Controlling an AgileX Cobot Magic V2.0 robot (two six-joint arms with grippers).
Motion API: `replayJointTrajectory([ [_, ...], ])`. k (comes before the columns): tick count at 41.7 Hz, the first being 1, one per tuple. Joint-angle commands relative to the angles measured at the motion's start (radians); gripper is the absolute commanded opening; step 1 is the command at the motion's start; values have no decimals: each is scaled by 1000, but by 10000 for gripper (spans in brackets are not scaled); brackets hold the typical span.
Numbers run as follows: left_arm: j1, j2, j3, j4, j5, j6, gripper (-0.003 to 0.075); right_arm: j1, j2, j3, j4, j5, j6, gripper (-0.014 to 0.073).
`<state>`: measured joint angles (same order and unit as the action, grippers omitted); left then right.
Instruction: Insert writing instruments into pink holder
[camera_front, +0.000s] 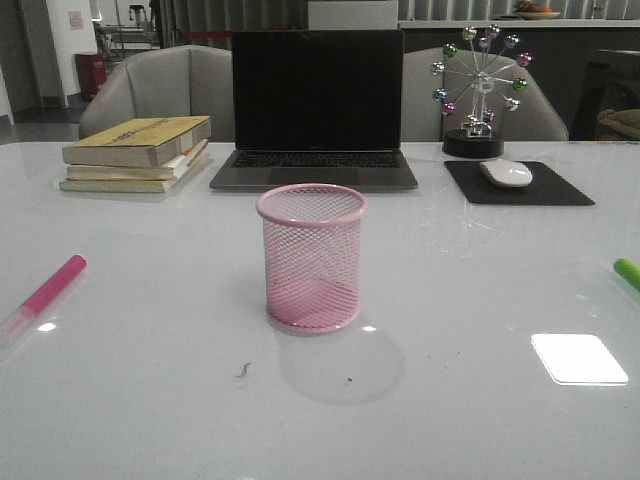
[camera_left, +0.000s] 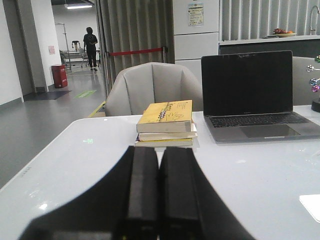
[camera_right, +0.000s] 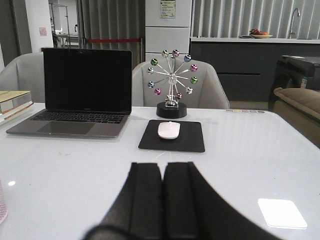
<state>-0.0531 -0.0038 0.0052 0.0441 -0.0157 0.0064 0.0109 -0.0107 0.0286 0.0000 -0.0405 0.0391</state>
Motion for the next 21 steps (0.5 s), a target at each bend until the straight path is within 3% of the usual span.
replayJointTrajectory([
  [1, -2, -20, 4, -9, -90, -13, 91, -1, -19, -5, -12, -88, 0, 57],
  [21, -2, -20, 4, -9, -90, -13, 91, -1, -19, -5, -12, -88, 0, 57],
])
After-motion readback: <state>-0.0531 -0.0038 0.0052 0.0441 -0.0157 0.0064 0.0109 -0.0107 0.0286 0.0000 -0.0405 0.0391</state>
